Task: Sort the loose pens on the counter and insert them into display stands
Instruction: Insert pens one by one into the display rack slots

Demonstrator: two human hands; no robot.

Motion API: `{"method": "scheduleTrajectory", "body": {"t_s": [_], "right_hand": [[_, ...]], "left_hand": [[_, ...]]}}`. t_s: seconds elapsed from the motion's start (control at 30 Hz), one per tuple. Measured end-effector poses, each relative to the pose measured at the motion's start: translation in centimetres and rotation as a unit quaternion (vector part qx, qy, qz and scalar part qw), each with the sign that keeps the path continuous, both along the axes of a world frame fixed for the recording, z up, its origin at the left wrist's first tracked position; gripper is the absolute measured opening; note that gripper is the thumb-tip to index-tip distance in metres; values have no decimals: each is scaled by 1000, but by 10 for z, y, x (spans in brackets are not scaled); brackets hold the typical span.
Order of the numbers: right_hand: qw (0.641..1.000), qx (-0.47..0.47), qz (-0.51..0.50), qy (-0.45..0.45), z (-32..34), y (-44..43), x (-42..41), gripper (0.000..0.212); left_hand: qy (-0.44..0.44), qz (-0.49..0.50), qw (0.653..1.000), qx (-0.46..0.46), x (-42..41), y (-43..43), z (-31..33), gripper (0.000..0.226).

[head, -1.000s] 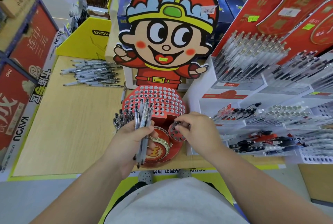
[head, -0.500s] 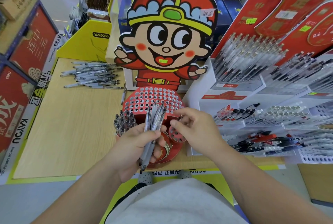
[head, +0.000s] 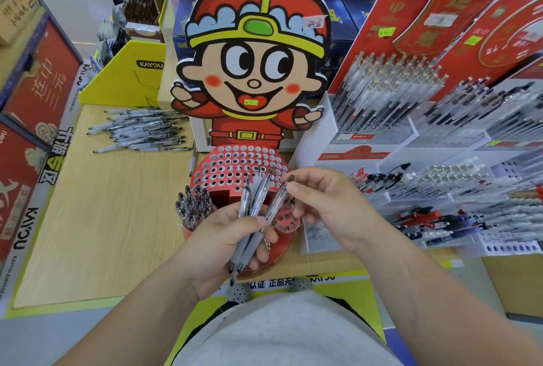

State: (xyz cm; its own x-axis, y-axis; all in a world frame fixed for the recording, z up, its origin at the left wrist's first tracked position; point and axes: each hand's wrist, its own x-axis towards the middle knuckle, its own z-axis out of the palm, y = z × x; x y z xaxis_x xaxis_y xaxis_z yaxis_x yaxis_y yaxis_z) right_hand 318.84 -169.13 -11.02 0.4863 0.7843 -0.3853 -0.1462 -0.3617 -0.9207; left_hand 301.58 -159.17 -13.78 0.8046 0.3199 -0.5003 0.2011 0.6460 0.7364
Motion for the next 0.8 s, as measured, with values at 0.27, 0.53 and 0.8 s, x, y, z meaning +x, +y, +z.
{"method": "scheduleTrajectory", "body": {"t_s": [0.27, 0.53, 0.8], "right_hand": [[999, -9, -38, -18, -2, -1, 0, 5], [989, 19, -107, -98, 12, -18, 35, 10], [934, -82, -15, -347, -16, -24, 32, 12]], "left_hand": [[47, 21, 998, 36, 5, -3, -1, 11], [86, 91, 992, 23, 2, 2, -8, 21], [93, 110, 990, 1, 2, 3, -13, 23]]}}
